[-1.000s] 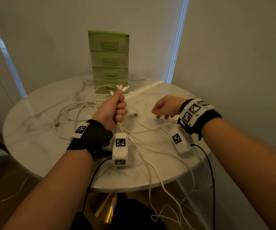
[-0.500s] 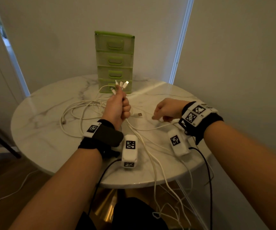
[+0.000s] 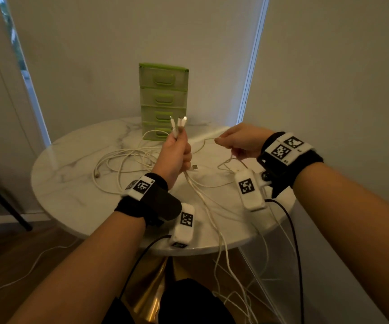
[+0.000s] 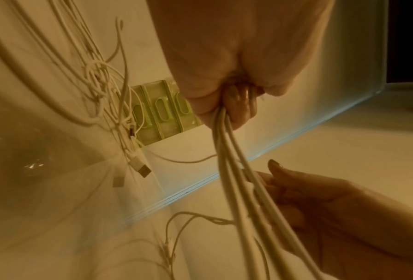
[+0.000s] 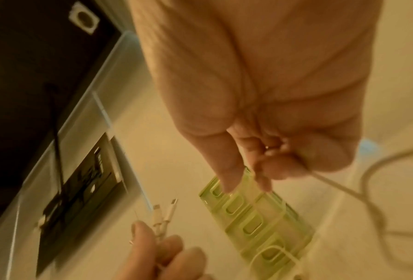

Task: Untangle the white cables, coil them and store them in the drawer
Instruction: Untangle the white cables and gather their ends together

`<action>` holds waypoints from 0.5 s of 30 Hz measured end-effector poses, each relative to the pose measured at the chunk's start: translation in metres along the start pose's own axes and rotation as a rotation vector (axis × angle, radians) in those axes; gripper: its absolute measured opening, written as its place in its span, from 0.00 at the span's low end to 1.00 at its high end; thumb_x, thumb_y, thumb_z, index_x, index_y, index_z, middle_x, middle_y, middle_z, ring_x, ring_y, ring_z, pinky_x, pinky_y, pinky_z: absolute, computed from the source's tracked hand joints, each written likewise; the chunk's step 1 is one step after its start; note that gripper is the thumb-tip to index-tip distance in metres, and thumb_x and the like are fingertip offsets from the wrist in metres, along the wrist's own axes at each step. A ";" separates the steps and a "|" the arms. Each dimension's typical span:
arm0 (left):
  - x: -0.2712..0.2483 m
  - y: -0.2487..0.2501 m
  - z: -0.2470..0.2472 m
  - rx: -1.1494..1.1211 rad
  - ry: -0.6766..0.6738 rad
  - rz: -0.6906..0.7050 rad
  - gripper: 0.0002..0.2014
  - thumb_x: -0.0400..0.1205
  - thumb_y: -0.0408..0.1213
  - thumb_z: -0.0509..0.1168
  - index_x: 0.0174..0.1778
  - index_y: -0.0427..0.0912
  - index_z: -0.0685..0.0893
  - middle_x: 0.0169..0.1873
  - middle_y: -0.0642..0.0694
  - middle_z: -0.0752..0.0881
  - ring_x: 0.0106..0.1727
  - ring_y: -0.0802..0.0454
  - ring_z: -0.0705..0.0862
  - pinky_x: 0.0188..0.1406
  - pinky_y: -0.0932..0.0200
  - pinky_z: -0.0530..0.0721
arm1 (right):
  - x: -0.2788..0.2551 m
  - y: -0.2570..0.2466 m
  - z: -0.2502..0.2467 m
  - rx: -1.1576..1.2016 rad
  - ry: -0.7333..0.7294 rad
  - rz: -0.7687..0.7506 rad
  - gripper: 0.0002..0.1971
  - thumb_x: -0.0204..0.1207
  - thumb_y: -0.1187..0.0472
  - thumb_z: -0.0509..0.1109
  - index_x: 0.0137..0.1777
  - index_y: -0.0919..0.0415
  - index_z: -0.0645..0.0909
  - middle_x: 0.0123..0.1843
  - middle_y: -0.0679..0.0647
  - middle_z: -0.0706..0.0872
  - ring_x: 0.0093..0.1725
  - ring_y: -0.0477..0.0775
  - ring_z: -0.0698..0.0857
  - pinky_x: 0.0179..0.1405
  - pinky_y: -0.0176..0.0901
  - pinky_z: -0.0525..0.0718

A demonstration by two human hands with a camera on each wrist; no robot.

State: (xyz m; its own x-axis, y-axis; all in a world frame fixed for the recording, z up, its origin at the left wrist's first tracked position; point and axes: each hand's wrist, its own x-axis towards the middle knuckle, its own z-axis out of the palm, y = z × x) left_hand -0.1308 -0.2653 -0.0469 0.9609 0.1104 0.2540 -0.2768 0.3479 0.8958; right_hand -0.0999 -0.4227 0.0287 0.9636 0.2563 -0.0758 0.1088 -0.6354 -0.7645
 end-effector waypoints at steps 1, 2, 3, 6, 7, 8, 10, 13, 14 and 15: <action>0.000 0.001 -0.004 -0.026 0.013 -0.030 0.14 0.86 0.51 0.52 0.38 0.49 0.67 0.18 0.58 0.63 0.17 0.63 0.58 0.12 0.70 0.59 | 0.000 -0.002 -0.003 -0.060 0.066 -0.048 0.10 0.78 0.59 0.67 0.50 0.66 0.83 0.32 0.56 0.73 0.25 0.51 0.70 0.23 0.39 0.70; 0.000 0.001 -0.008 -0.039 0.035 -0.067 0.16 0.86 0.52 0.52 0.34 0.50 0.65 0.17 0.57 0.62 0.16 0.62 0.58 0.11 0.70 0.58 | 0.001 -0.003 -0.006 -0.079 0.136 -0.092 0.11 0.79 0.59 0.65 0.50 0.66 0.84 0.31 0.55 0.73 0.23 0.50 0.68 0.20 0.37 0.68; 0.002 0.001 -0.012 -0.036 0.062 -0.109 0.18 0.86 0.52 0.53 0.32 0.50 0.63 0.17 0.57 0.62 0.15 0.62 0.58 0.11 0.71 0.57 | 0.002 -0.003 -0.009 -0.058 0.202 -0.121 0.11 0.80 0.59 0.63 0.50 0.65 0.84 0.31 0.54 0.73 0.23 0.49 0.67 0.17 0.35 0.66; 0.005 -0.001 -0.021 0.048 0.092 -0.238 0.17 0.85 0.53 0.56 0.33 0.50 0.65 0.16 0.56 0.67 0.13 0.62 0.58 0.11 0.72 0.56 | 0.007 -0.006 -0.019 0.055 0.307 -0.161 0.11 0.83 0.62 0.55 0.52 0.63 0.79 0.29 0.55 0.75 0.23 0.50 0.70 0.11 0.29 0.65; 0.006 -0.002 -0.021 0.087 0.074 -0.263 0.15 0.85 0.52 0.56 0.36 0.49 0.69 0.18 0.53 0.72 0.14 0.62 0.59 0.11 0.72 0.57 | 0.007 -0.008 -0.022 0.060 0.289 -0.176 0.10 0.84 0.62 0.53 0.52 0.61 0.77 0.28 0.55 0.76 0.22 0.50 0.71 0.12 0.29 0.66; 0.007 -0.002 -0.020 0.118 0.042 -0.275 0.12 0.85 0.51 0.57 0.41 0.48 0.72 0.24 0.50 0.80 0.15 0.62 0.60 0.11 0.71 0.58 | 0.007 -0.009 -0.026 0.041 0.247 -0.194 0.09 0.84 0.62 0.53 0.51 0.60 0.76 0.28 0.55 0.76 0.22 0.51 0.72 0.13 0.31 0.67; 0.007 -0.001 -0.015 0.129 -0.029 -0.277 0.11 0.86 0.49 0.57 0.51 0.44 0.76 0.43 0.44 0.88 0.17 0.61 0.61 0.13 0.69 0.61 | 0.004 -0.013 -0.030 -0.038 0.119 -0.248 0.10 0.84 0.62 0.54 0.46 0.55 0.76 0.28 0.55 0.78 0.24 0.52 0.76 0.17 0.35 0.70; 0.013 0.001 -0.005 0.038 -0.040 -0.235 0.10 0.86 0.43 0.57 0.49 0.41 0.78 0.57 0.44 0.85 0.18 0.62 0.65 0.14 0.70 0.65 | -0.001 -0.013 -0.035 -0.146 -0.089 -0.272 0.12 0.83 0.67 0.56 0.42 0.54 0.77 0.31 0.54 0.79 0.32 0.50 0.81 0.26 0.39 0.77; 0.015 0.003 -0.002 -0.014 -0.018 -0.204 0.08 0.86 0.41 0.57 0.47 0.42 0.78 0.56 0.44 0.83 0.18 0.63 0.66 0.14 0.70 0.66 | -0.001 -0.011 -0.037 -0.182 -0.133 -0.251 0.13 0.82 0.68 0.57 0.41 0.55 0.78 0.32 0.54 0.80 0.33 0.50 0.81 0.28 0.39 0.78; 0.019 0.005 0.000 -0.072 0.012 -0.160 0.06 0.86 0.38 0.58 0.46 0.42 0.78 0.54 0.44 0.83 0.18 0.63 0.67 0.13 0.71 0.65 | -0.001 -0.009 -0.039 -0.226 -0.151 -0.223 0.13 0.81 0.69 0.57 0.40 0.55 0.78 0.33 0.54 0.81 0.34 0.50 0.81 0.28 0.40 0.77</action>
State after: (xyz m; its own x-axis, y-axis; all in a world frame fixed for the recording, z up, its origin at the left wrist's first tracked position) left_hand -0.1139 -0.2616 -0.0371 0.9926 0.0595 0.1056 -0.1209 0.4273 0.8960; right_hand -0.0928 -0.4461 0.0603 0.8649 0.5010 -0.0295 0.3803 -0.6926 -0.6130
